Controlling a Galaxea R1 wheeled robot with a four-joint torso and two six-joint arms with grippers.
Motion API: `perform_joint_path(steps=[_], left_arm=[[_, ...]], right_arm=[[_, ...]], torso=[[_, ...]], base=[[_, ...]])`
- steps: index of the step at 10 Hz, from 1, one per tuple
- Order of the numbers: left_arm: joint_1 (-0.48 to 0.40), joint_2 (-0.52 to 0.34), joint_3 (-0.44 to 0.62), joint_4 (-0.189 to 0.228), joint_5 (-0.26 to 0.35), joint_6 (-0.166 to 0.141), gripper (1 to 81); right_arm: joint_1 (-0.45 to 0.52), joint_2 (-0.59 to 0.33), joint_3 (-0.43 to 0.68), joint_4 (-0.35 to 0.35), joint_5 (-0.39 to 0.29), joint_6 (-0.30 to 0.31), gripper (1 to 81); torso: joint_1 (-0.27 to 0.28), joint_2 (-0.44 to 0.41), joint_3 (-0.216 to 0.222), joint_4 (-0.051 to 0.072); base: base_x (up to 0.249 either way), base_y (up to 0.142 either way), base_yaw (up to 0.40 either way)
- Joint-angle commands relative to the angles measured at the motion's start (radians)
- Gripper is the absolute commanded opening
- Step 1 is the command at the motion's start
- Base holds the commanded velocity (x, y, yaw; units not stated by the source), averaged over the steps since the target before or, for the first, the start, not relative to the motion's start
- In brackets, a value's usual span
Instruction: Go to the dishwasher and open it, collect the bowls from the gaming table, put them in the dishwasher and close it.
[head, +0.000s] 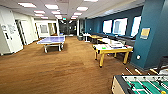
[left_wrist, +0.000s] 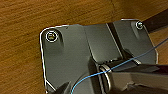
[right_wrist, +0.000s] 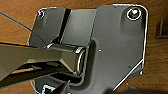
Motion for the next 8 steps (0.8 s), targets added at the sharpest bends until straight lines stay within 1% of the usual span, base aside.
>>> perform_joint_path(steps=[1,8], left_arm=[[-0.055,-0.006,0.000,-0.003,0.045,0.007,81.1],[-0.055,-0.005,0.000,-0.003,0.045,0.007,81.1]], right_arm=[[0.049,-0.008,0.003,-0.010,-0.058,-0.005,81.1],[0.047,-0.008,0.003,-0.010,-0.058,-0.005,81.1]], torso=[[0.001,0.000,0.000,0.000],[0.001,0.000,0.000,0.000]], base=[[0.117,0.000,0.000],[0.117,0.000,0.000]])
